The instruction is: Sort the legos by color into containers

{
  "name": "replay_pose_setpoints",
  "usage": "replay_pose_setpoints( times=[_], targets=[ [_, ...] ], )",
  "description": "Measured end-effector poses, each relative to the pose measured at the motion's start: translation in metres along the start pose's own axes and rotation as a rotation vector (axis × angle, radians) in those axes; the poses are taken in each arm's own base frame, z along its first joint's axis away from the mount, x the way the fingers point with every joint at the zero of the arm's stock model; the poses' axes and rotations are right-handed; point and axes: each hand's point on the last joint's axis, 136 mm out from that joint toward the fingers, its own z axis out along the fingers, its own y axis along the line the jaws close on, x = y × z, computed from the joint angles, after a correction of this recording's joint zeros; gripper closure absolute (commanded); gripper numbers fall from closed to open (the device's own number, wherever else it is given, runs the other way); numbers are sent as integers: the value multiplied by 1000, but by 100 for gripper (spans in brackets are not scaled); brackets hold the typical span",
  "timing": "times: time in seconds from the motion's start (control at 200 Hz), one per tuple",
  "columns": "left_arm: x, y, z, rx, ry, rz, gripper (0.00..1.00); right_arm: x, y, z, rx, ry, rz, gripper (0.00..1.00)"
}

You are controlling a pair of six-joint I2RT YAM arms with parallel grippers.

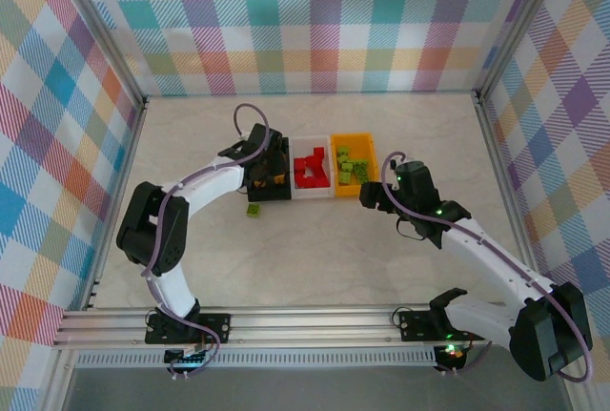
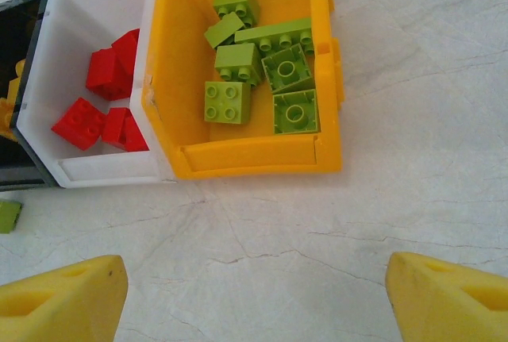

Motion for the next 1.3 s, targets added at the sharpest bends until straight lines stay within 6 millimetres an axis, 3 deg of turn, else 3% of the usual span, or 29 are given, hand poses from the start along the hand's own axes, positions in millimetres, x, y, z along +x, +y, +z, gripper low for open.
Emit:
replay_pose_setpoints(
  times=[0.145,0.375,0.505,0.755,0.83,1.155,1.305],
  targets=[
    [1,-2,-11,32,-2,-6,21,0,0,0,-2,1,0,14],
    [14,19,-72,102,-59,-21,15,2,3,0,-20,10,1,14],
    [36,39,-88,109,-59,-16,15,1,4,0,-24,10,3,14],
    [113,75,-67,35,79,45,17,4,3,6,-17,22,8,14],
    [128,84,-61,9,106,60,17,4,3,7,-15,25,8,15],
    [121,92,-23,-96,63,86,23,5,2,7,-14,28,7,15],
    [112,89,-9,-117,39,97,32,5,2,7,-14,29,7,14]
  ],
)
